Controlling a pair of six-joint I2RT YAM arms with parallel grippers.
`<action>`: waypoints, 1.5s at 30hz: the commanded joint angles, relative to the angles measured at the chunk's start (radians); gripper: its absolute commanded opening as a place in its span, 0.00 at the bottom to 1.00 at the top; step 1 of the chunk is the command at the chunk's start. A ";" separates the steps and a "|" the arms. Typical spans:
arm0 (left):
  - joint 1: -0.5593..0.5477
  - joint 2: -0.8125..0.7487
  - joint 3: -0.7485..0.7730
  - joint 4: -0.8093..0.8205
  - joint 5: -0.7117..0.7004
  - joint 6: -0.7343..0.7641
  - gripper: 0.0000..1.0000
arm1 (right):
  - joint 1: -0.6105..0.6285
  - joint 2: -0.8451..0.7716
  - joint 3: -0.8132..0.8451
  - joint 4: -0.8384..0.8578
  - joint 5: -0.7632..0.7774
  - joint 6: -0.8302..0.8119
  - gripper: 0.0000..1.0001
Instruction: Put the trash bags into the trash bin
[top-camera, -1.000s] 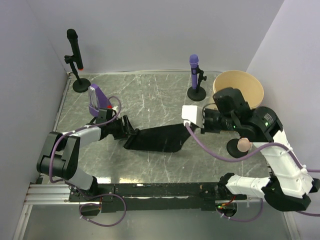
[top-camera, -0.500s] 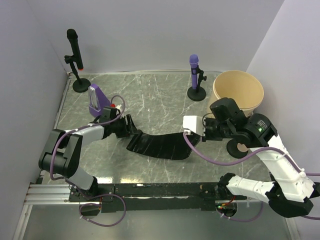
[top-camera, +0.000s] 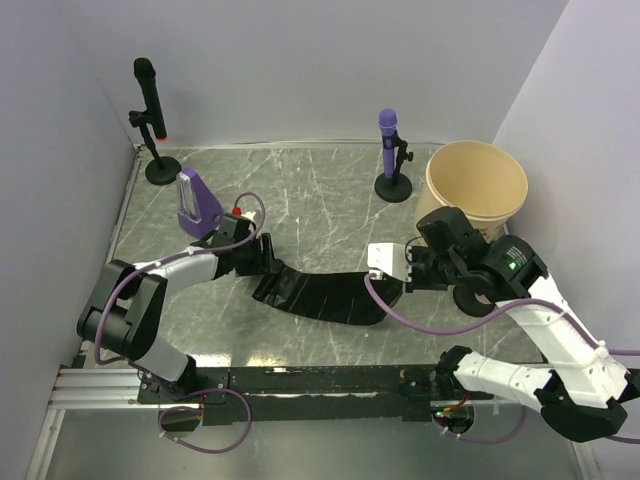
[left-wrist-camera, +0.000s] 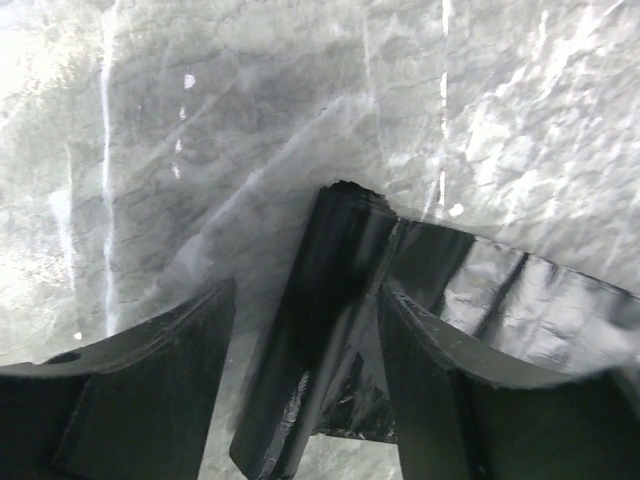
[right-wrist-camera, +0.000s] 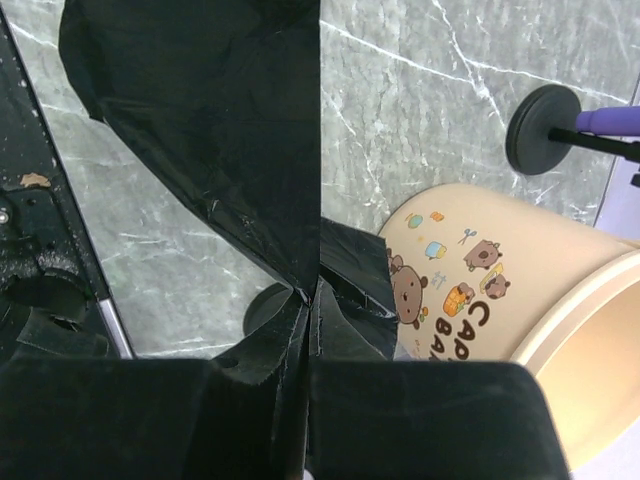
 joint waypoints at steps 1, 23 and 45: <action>-0.017 0.067 -0.040 -0.219 -0.085 -0.006 0.62 | -0.009 -0.042 -0.006 -0.214 0.026 0.003 0.00; 0.059 -0.013 0.087 -0.101 0.309 0.077 0.01 | -0.029 -0.075 -0.092 -0.107 0.038 -0.045 0.00; 0.268 -0.539 0.102 -0.004 0.397 0.310 0.01 | -0.167 0.053 -0.038 0.060 0.104 -0.111 0.00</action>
